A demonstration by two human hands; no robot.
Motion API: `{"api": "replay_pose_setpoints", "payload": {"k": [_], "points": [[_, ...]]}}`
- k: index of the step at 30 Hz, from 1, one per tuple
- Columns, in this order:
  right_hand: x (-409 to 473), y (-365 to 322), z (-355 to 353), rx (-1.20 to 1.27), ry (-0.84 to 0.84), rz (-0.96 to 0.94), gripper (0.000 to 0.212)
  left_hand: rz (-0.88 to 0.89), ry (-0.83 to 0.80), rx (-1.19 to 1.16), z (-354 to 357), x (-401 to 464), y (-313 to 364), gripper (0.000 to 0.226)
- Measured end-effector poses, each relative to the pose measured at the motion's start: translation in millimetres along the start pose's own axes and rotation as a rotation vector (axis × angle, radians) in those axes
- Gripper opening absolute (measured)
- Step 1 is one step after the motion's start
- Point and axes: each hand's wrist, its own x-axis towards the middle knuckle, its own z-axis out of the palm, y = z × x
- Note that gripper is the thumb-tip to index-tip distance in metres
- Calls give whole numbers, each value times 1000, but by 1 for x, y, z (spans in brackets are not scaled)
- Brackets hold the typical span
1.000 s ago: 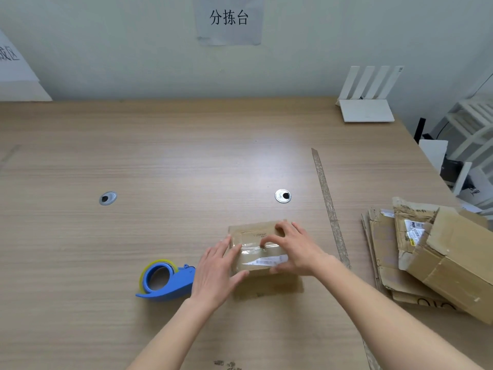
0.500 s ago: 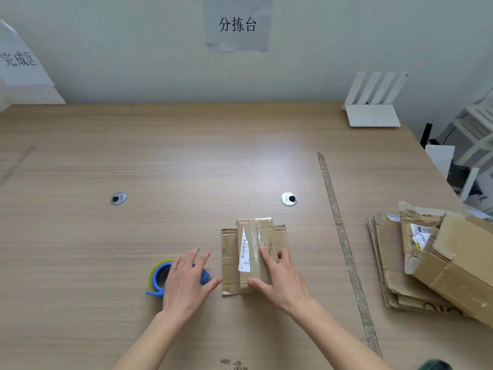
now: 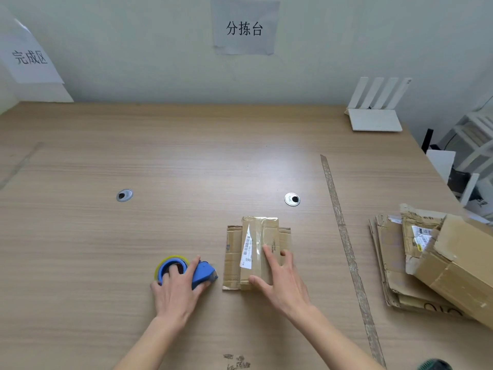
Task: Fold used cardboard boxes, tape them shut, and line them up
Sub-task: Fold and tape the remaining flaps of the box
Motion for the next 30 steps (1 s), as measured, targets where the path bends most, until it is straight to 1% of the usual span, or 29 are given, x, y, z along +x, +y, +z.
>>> {"api": "replay_pose_setpoints", "payload": {"k": [2, 4, 7, 9, 12, 14, 17, 22, 27, 30], "points": [[-3, -2, -2, 2, 27, -16, 87, 51, -61, -3, -6, 0, -4, 63], [-3, -5, -5, -24, 80, -50, 87, 112, -87, -45, -13, 3, -6, 63], [-3, -17, -13, -51, 138, -167, 75, 158, -60, -176, -31, -1, -9, 71], [-1, -29, -22, 27, 78, -251, 64, 218, -30, -269, -52, -3, -5, 63], [1, -50, -39, 204, -97, -306, 62, 297, 11, -334, -91, -5, 3, 50], [1, -63, -51, 300, -162, -319, 64, 344, 31, -338, -111, -5, 7, 51], [1, -76, -64, 407, -192, -325, 58, 388, 45, -335, -136, -6, 11, 57], [-5, -86, -88, 519, -131, -345, 40, 452, 48, -332, -160, -6, 15, 62], [-11, -85, -99, 492, -61, -372, 29, 503, 59, -353, -168, -10, 24, 59], [-14, -79, -103, 509, -11, -357, 19, 519, 64, -355, -171, -16, 29, 59]]}}
